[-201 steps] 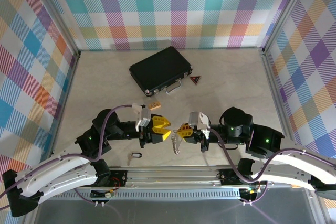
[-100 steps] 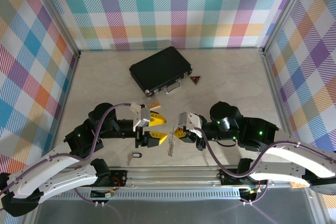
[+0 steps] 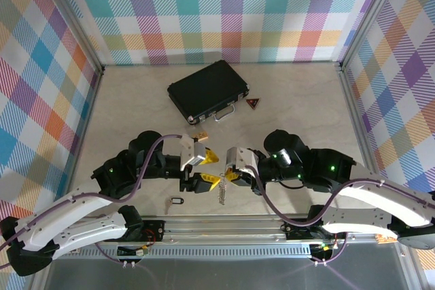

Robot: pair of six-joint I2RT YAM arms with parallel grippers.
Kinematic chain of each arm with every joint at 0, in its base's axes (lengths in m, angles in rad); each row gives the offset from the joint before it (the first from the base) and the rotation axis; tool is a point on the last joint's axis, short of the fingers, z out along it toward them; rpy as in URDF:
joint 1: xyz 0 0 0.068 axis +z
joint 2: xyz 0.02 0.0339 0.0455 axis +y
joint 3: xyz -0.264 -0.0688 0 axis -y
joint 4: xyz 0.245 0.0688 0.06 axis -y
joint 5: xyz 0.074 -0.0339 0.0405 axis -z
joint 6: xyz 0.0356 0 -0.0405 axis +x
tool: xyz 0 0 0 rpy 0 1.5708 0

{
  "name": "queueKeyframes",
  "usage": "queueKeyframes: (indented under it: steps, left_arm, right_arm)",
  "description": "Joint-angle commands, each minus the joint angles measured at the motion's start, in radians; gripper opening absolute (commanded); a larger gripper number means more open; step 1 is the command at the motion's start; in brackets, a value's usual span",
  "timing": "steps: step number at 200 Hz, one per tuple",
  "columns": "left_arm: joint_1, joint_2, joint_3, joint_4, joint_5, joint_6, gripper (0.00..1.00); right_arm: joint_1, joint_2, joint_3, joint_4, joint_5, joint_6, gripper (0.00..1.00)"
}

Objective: Put the keys on the keyring

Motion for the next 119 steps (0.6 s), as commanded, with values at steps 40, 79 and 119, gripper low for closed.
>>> queueKeyframes:
  steps: [40, 79, 119]
  left_arm:
    - [-0.015, 0.045, 0.057, -0.027, -0.002, 0.039, 0.49]
    - [-0.022, 0.062, 0.068, -0.033, -0.007, 0.044, 0.24]
    - [-0.026, 0.06, 0.062, -0.031, -0.015, 0.042, 0.07]
  right_arm:
    - [0.003, 0.011, 0.048, -0.013, -0.003, -0.018, 0.0]
    - [0.003, 0.016, 0.055, -0.015, -0.006, -0.021, 0.0]
    - [0.003, 0.015, 0.048, 0.0, -0.012, -0.015, 0.0]
